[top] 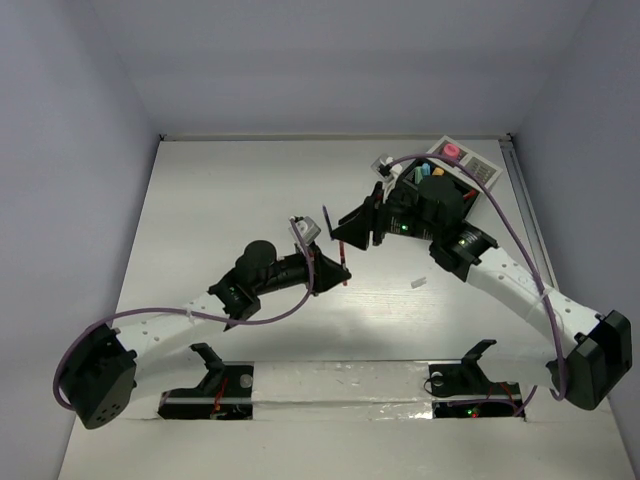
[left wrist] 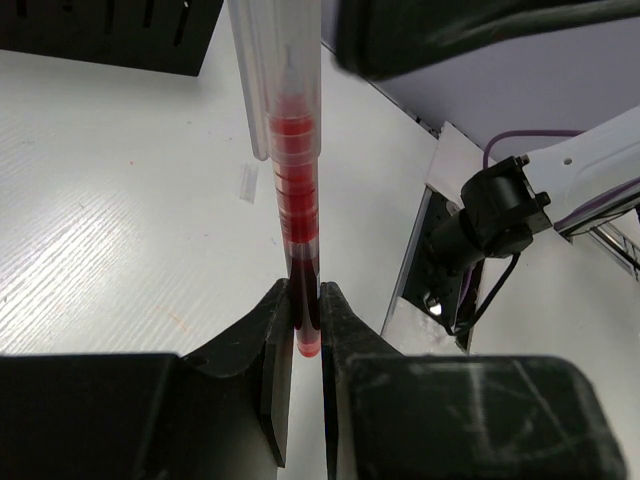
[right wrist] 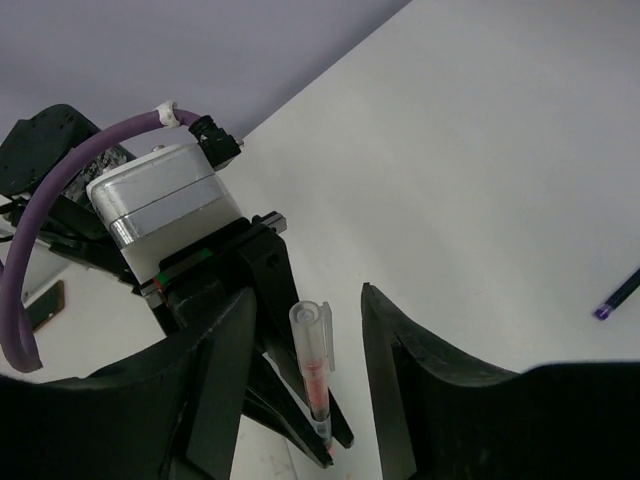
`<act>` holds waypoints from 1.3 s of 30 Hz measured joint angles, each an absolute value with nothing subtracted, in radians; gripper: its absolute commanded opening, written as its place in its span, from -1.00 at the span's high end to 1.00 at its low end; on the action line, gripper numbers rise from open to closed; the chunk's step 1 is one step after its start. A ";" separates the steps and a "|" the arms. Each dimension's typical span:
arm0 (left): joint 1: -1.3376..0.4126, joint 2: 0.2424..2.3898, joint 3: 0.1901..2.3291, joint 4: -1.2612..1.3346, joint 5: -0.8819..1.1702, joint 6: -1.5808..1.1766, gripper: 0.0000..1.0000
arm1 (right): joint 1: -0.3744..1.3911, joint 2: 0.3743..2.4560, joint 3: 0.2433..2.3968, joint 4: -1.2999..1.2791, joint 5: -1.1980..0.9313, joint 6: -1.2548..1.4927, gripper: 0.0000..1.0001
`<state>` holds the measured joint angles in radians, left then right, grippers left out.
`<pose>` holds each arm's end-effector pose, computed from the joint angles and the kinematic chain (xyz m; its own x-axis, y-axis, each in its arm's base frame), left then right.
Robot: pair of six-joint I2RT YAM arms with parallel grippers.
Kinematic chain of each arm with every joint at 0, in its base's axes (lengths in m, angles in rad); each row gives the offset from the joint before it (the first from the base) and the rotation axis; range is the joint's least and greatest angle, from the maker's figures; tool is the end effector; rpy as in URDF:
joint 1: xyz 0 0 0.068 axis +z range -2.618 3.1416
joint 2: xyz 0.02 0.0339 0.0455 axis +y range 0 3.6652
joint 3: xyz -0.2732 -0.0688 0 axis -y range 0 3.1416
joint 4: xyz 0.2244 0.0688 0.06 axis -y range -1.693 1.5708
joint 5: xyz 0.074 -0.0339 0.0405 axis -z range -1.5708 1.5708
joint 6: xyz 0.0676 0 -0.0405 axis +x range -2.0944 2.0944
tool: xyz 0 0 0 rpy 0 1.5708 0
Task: Sort the stationery into containers
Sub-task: Close the pen cap on the pen, then place the pen in the storage box.
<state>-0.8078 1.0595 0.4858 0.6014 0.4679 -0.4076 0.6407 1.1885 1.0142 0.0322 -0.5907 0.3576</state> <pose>0.1450 -0.1957 0.2841 -0.3617 -0.1337 -0.9227 0.8859 0.2592 -0.3848 0.2006 0.1966 0.3687 -0.4348 0.0384 -0.8997 -0.8393 0.3446 0.4204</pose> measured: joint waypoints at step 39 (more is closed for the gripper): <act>-0.738 1.122 0.591 0.464 0.577 -0.484 1.00 | 0.644 1.122 0.780 0.285 -0.400 0.497 1.00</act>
